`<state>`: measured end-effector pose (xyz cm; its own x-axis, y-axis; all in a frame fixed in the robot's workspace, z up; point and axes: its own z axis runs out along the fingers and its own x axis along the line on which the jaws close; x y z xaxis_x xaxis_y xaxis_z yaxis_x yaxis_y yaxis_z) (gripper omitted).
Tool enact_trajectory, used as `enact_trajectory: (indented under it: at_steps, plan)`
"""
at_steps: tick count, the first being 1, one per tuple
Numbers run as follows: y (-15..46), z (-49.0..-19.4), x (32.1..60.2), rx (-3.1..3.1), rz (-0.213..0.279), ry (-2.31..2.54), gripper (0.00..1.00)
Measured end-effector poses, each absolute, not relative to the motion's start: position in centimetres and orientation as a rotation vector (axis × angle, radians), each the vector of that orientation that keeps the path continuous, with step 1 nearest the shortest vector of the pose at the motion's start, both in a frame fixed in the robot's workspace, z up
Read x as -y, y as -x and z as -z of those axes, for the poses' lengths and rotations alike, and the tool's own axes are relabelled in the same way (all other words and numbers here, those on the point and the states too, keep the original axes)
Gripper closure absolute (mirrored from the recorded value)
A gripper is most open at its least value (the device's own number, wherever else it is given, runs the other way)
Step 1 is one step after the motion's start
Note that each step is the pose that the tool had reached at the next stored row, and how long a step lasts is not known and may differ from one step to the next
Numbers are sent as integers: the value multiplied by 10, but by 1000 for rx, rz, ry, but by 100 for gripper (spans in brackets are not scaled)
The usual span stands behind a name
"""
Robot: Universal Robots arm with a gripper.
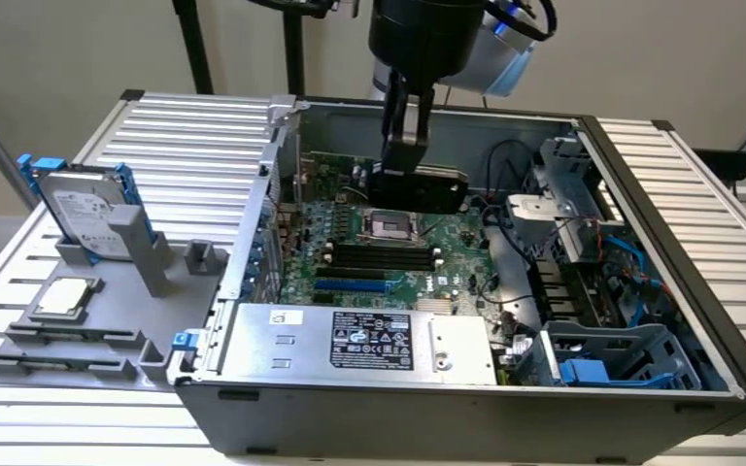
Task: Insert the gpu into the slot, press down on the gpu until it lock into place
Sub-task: 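Insert the gpu into the slot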
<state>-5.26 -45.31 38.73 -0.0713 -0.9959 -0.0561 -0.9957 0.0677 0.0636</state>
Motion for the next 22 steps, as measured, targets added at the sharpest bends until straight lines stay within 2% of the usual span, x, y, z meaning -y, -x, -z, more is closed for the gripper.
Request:
enact_trajectory:
  at_steps: [22]
  plan:
    - [54, -347, 453, 2290, 113, -2165, 74]
